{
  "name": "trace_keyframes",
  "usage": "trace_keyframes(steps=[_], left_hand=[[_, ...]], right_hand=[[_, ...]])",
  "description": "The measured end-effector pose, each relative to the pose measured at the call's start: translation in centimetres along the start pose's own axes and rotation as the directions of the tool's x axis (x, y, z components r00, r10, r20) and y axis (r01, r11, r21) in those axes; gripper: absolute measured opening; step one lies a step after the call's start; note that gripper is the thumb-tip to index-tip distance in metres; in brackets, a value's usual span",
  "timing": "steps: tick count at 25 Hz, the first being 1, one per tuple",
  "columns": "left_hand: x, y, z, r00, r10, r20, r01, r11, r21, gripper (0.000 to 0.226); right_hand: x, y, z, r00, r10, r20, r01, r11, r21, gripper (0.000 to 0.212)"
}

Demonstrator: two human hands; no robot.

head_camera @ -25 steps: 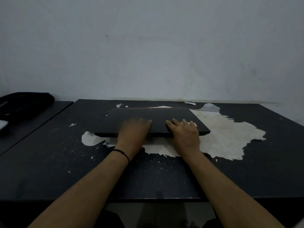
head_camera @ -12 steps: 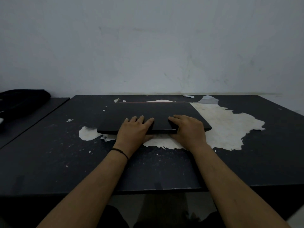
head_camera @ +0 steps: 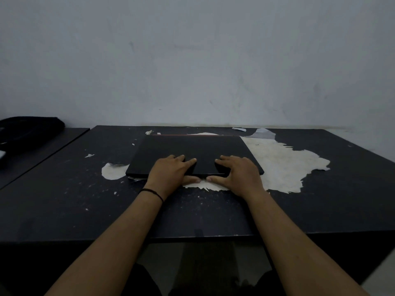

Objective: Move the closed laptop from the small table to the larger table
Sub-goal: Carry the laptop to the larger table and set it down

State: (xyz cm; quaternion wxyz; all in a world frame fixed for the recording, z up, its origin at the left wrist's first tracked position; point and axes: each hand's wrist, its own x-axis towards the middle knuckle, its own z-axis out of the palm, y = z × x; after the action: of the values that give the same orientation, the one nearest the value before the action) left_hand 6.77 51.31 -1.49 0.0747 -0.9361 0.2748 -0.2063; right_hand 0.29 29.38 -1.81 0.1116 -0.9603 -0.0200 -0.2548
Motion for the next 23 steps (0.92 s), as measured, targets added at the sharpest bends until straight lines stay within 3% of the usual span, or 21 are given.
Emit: trace_keyframes(steps=[8,10,12,14,16,23], left_hand=[[-0.8,0.1,-0.4,0.998,-0.052,-0.043,0.049,0.995,-0.088,0.082],[-1.5,-0.5,-0.5,0.963,-0.213,-0.167,0.170,0.956,-0.240,0.070],[-2.3,-2.2,0.0,0.870,-0.445,-0.211,0.375,0.876,-0.302,0.057],[-3.1,-3.5,0.2,0.753,-0.655,-0.058,0.593,0.714,-0.372,0.056],[-3.3,-3.6,0.3,0.672,-0.733,0.109,0.696,0.574,-0.431,0.062],[-3.5,-4.0,0.2,0.695,-0.709,0.124,0.651,0.546,-0.528,0.063]], right_hand=[[-0.4,-0.1,0.3,1.000,0.020,-0.017,-0.020,1.000,0.002,0.078],[-0.4,-0.4,0.2,0.988,0.104,-0.114,-0.097,0.993,0.068,0.076],[-0.3,-0.1,0.1,0.942,0.262,-0.211,-0.252,0.965,0.074,0.069],[-0.2,0.8,-0.1,0.842,0.493,-0.216,-0.485,0.869,0.094,0.061],[-0.3,1.6,-0.1,0.750,0.645,-0.143,-0.635,0.764,0.114,0.063],[-0.1,2.7,0.0,0.780,0.618,-0.094,-0.566,0.762,0.313,0.065]])
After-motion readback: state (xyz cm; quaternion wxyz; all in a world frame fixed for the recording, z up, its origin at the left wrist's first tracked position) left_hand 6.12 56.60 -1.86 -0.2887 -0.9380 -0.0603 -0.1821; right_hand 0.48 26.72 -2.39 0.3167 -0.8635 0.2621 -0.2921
